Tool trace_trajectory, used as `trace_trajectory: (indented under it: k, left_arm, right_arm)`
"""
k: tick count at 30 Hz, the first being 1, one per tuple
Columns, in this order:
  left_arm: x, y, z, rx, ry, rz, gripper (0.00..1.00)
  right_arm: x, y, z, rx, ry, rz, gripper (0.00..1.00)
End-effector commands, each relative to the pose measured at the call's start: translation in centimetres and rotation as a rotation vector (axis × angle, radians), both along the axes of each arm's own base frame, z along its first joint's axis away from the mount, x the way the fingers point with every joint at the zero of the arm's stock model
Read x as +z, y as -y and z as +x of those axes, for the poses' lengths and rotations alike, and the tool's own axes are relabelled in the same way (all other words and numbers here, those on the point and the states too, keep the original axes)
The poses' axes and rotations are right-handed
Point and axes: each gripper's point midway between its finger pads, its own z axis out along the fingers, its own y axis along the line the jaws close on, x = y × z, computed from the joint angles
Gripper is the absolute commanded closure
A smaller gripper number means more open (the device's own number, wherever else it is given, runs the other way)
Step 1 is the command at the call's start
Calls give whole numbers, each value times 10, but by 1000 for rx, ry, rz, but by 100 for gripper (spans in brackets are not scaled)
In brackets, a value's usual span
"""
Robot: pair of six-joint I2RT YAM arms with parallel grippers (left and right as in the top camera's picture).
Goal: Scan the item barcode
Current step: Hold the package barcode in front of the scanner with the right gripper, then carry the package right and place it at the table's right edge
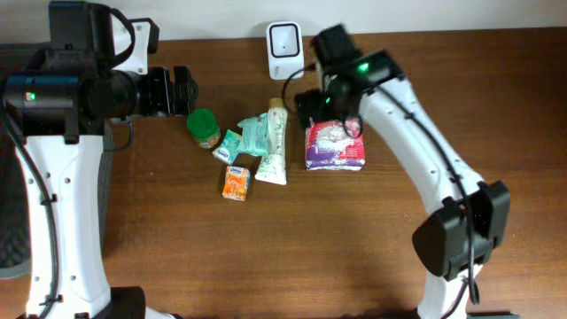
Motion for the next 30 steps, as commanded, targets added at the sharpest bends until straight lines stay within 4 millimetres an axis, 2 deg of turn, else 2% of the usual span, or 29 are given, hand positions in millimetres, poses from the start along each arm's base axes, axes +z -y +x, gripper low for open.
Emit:
trace_trajectory:
  k: [1,3,4,5,6,7,8,13,15,16,18,19,21,23,25,27,29,30]
  left_arm:
    - [1,0,1,5,3,-7,1]
    - [1,0,1,5,3,-7,1]
    - [1,0,1,5,3,-7,1]
    - [1,0,1,5,3,-7,1]
    - [1,0,1,5,3,-7,1]
    - [1,0,1,5,3,-7,1]
    - [1,0,1,5,3,-7,1]
    - [1,0,1,5,3,-7,1]
    - [1,0,1,5,3,-7,1]
    - [1,0,1,5,3,-7,1]
    - [1,0,1,5,3,-7,1]
    - [1,0,1,5,3,-7,1]
    - [1,0,1,5,3,-7,1]
    - [1,0,1,5,3,-7,1]
    - [1,0,1,5,3,-7,1]
    - [1,0,1,5,3,-7,1]
    - [1,0,1,5,3,-7,1]
    - [1,0,1,5,3,-7,1]
  right_arm:
    - [11,66,24,-83,28,-1,1]
    - [-5,85,24,-33,-36,104,1]
    - [-21,97,24,-53,-88,183,0]
    - [-37,102,23,-59,-126,231,11]
    - [-46,100,21,-34,-147,266,16]
    - [-66,90,16,36,-193,365,18]
    - [-88,87,12,32,-246,390,18]
    - [-157,82,-12,8,-424,415,19]
    - [-169,77,-17,11,-440,442,32]
    - [-172,72,-19,19,-439,470,48]
    - [-162,53,-18,46,-435,579,85]
    - [-147,38,-14,74,-413,701,96]
    - [-90,14,11,159,-311,966,96]
    - [-50,16,53,113,-211,951,96]
    - [-31,25,109,-74,-69,853,96]
    - [-11,14,158,-193,128,837,96]
    - [3,-1,189,-308,320,766,96]
    - [10,-8,196,-337,390,743,96]
